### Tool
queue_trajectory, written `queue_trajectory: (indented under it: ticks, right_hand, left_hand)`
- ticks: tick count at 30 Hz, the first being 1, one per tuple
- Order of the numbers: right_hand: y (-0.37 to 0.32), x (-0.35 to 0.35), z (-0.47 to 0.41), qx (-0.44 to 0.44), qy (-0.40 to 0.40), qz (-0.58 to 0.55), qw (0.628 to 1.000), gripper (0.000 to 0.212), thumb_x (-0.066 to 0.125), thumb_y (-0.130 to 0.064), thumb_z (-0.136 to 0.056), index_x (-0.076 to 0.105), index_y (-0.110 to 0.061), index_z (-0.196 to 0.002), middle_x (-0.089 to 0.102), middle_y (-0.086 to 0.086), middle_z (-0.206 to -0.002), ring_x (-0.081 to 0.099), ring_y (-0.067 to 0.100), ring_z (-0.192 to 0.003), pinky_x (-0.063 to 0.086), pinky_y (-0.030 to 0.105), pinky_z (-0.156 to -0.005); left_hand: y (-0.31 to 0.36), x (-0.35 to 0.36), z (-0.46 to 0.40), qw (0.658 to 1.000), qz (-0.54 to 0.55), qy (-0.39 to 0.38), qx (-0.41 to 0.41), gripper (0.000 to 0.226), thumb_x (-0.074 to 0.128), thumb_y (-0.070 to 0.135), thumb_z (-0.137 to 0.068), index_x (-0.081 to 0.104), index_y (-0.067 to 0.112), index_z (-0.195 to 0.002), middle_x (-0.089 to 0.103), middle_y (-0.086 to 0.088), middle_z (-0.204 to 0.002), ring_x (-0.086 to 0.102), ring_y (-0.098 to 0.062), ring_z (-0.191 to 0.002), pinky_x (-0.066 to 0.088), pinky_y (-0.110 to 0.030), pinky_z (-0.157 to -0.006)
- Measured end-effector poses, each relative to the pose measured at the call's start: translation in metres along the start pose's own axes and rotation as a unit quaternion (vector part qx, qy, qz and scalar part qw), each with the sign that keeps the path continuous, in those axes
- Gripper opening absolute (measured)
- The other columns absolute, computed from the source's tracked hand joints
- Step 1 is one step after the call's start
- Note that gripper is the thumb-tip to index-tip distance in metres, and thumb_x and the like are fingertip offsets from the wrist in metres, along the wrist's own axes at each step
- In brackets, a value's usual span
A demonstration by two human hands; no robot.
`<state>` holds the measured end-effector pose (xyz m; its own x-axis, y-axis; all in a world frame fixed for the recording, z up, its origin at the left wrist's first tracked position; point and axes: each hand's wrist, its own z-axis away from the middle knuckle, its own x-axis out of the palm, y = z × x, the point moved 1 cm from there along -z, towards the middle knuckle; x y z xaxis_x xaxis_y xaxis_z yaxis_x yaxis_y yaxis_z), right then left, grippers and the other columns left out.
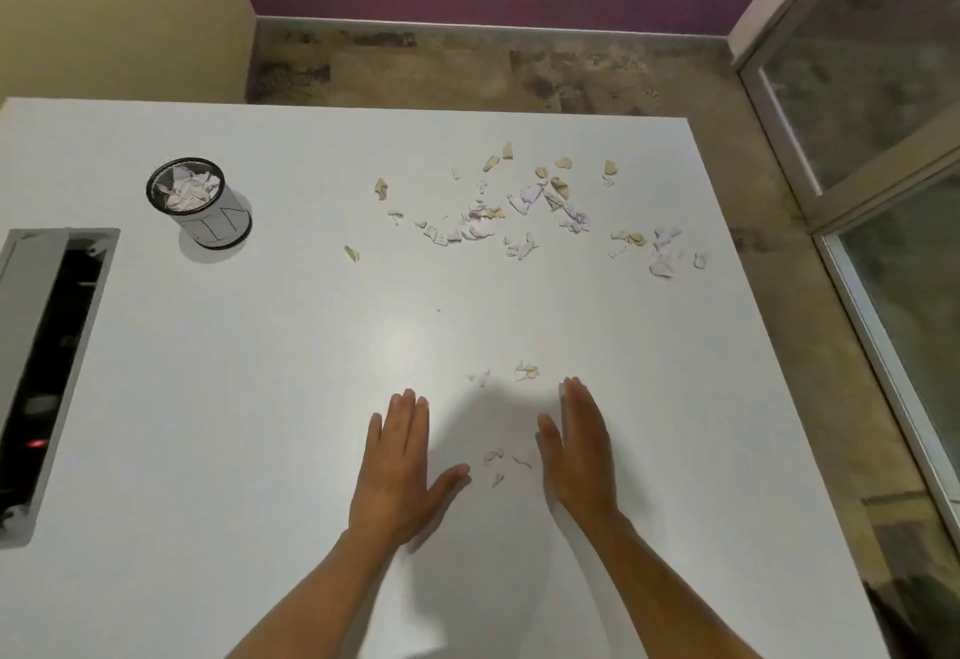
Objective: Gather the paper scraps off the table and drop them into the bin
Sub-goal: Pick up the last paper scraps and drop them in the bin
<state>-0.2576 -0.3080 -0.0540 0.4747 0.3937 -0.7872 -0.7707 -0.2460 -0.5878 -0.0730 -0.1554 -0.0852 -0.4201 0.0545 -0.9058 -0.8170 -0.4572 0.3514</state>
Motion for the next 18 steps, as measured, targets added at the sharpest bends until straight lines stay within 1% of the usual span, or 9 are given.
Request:
queue_trajectory:
  ticks: [2,4,6,7,9,11,13,15,18]
  right_hand:
    - [0.027,-0.005,0.026,0.021,0.002,0.026,0.999,0.069,0.03,-0.056,-0.098,0.006,-0.025,-0.156,0.011,-0.006,-0.163,0.01,0.01,-0.149,0.013,0.031,-0.121]
    - [0.045,-0.007,0.045,0.019,-0.01,0.073,0.997,0.072,0.021,-0.06,-0.097,-0.013,-0.028,-0.153,-0.004,-0.009,-0.162,-0.004,0.007,-0.149,0.002,0.03,-0.121]
    - [0.059,-0.006,0.059,0.015,-0.043,0.134,0.99,0.074,0.009,-0.064,-0.096,-0.022,-0.024,-0.15,-0.014,-0.006,-0.162,-0.017,0.008,-0.147,-0.007,0.034,-0.122]
    - [0.063,-0.004,0.064,0.012,-0.063,0.166,0.984,0.077,0.004,-0.066,-0.094,-0.024,-0.021,-0.149,-0.016,-0.003,-0.162,-0.021,0.009,-0.147,-0.009,0.038,-0.121]
    - [0.065,0.003,0.07,-0.001,-0.099,0.216,0.971,0.082,0.0,-0.069,-0.092,-0.018,-0.015,-0.151,-0.015,0.002,-0.162,-0.02,0.016,-0.148,-0.008,0.048,-0.12]
    - [0.06,0.009,0.07,-0.005,-0.113,0.241,0.964,0.086,0.006,-0.071,-0.093,-0.001,-0.009,-0.154,-0.005,0.007,-0.163,-0.007,0.023,-0.15,-0.002,0.057,-0.118]
    - [0.053,0.014,0.063,-0.01,-0.11,0.248,0.963,0.089,0.014,-0.071,-0.094,0.014,-0.005,-0.153,0.008,0.011,-0.162,0.005,0.027,-0.15,0.004,0.062,-0.115]
    - [0.047,0.018,0.051,-0.029,-0.109,0.25,0.962,0.089,0.018,-0.071,-0.094,0.021,-0.003,-0.152,0.015,0.014,-0.161,0.011,0.029,-0.149,0.008,0.064,-0.114]
    - [0.038,0.024,0.025,-0.056,-0.11,0.243,0.962,0.084,0.019,-0.066,-0.096,0.023,-0.003,-0.151,0.019,0.014,-0.16,0.015,0.03,-0.149,0.013,0.067,-0.112]
  left_hand:
    - [0.019,0.013,0.016,1.0,-0.008,-0.01,0.004,0.105,0.039,0.081,-0.084,0.021,0.003,-0.151,0.018,-0.015,-0.16,0.008,-0.031,-0.151,0.014,-0.052,-0.119]
    - [0.037,0.023,0.028,1.0,-0.02,-0.019,0.001,0.109,0.037,0.082,-0.083,0.016,0.002,-0.153,0.012,-0.015,-0.162,0.001,-0.029,-0.152,0.006,-0.051,-0.12]
    - [0.054,0.03,0.034,0.999,-0.031,-0.028,-0.005,0.108,0.035,0.082,-0.084,0.015,0.001,-0.154,0.009,-0.015,-0.162,-0.001,-0.029,-0.152,0.004,-0.052,-0.12]
    - [0.061,0.033,0.035,0.999,-0.034,-0.03,-0.01,0.106,0.033,0.08,-0.086,0.013,0.001,-0.154,0.007,-0.015,-0.163,-0.001,-0.029,-0.152,0.004,-0.053,-0.12]
    - [0.075,0.038,0.035,0.998,-0.038,-0.035,-0.028,0.099,0.029,0.076,-0.09,0.009,0.003,-0.154,0.003,-0.014,-0.163,-0.003,-0.028,-0.152,0.004,-0.053,-0.119]
    - [0.084,0.041,0.033,0.998,-0.042,-0.031,-0.046,0.093,0.024,0.072,-0.094,0.007,0.004,-0.154,0.001,-0.013,-0.164,-0.005,-0.028,-0.151,0.003,-0.054,-0.119]
    - [0.091,0.043,0.028,0.997,-0.041,-0.025,-0.061,0.088,0.021,0.068,-0.095,0.006,0.005,-0.154,0.0,-0.012,-0.164,-0.005,-0.028,-0.151,0.003,-0.055,-0.119]
    - [0.096,0.044,0.02,0.997,-0.037,-0.018,-0.069,0.084,0.018,0.065,-0.097,0.007,0.006,-0.154,0.001,-0.012,-0.163,-0.004,-0.028,-0.151,0.002,-0.055,-0.119]
    - [0.101,0.042,-0.002,0.996,-0.034,-0.013,-0.085,0.078,0.01,0.06,-0.098,0.003,0.007,-0.154,-0.002,-0.01,-0.163,-0.009,-0.025,-0.151,-0.002,-0.054,-0.12]
